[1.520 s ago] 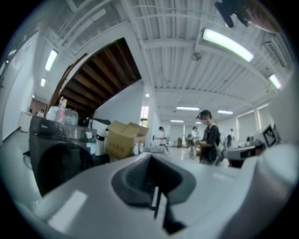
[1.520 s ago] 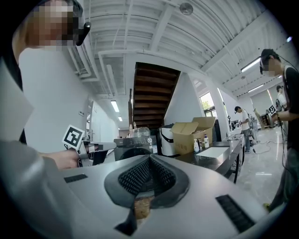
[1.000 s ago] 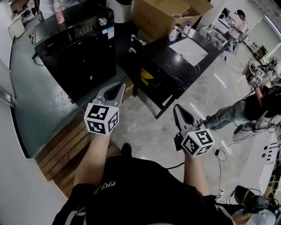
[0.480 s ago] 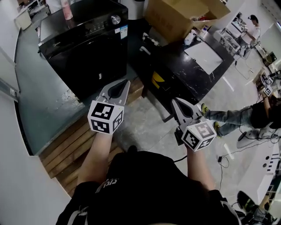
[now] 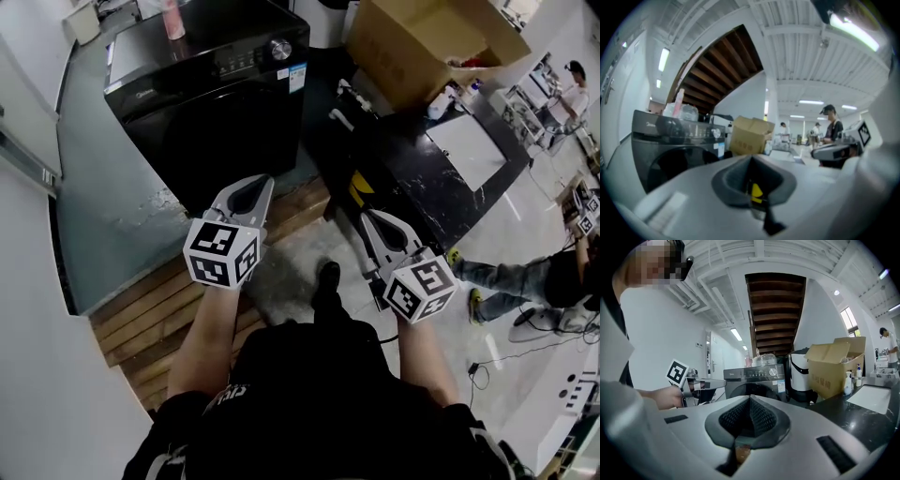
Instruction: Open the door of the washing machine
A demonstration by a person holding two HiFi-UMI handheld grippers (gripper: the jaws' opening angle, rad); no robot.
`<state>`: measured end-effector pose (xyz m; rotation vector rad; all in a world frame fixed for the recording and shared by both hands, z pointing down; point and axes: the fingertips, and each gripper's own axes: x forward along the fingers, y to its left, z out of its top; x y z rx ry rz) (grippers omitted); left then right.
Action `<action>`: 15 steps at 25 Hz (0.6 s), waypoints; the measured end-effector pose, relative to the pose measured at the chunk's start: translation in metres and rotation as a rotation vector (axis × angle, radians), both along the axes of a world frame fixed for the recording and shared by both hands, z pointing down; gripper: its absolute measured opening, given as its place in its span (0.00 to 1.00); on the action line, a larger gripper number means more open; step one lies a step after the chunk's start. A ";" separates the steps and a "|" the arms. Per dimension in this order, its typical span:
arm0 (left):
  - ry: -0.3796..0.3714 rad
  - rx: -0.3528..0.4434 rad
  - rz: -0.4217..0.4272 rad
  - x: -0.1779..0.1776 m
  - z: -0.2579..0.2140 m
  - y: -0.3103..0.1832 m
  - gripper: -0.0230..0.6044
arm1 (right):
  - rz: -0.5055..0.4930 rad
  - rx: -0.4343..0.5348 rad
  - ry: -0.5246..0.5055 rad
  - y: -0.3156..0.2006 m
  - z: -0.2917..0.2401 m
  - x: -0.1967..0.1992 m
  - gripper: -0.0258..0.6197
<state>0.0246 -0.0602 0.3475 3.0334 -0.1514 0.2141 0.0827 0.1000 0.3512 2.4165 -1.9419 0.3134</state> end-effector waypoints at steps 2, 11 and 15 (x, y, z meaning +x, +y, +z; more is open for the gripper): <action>-0.007 -0.002 -0.033 0.009 0.003 -0.015 0.05 | -0.038 0.002 -0.009 -0.018 0.004 0.014 0.03; -0.032 -0.074 -0.141 0.070 0.017 -0.067 0.05 | -0.151 0.001 -0.041 -0.078 0.013 0.093 0.03; -0.050 -0.074 -0.178 0.109 0.020 -0.090 0.05 | -0.181 -0.023 -0.075 -0.103 0.026 0.139 0.03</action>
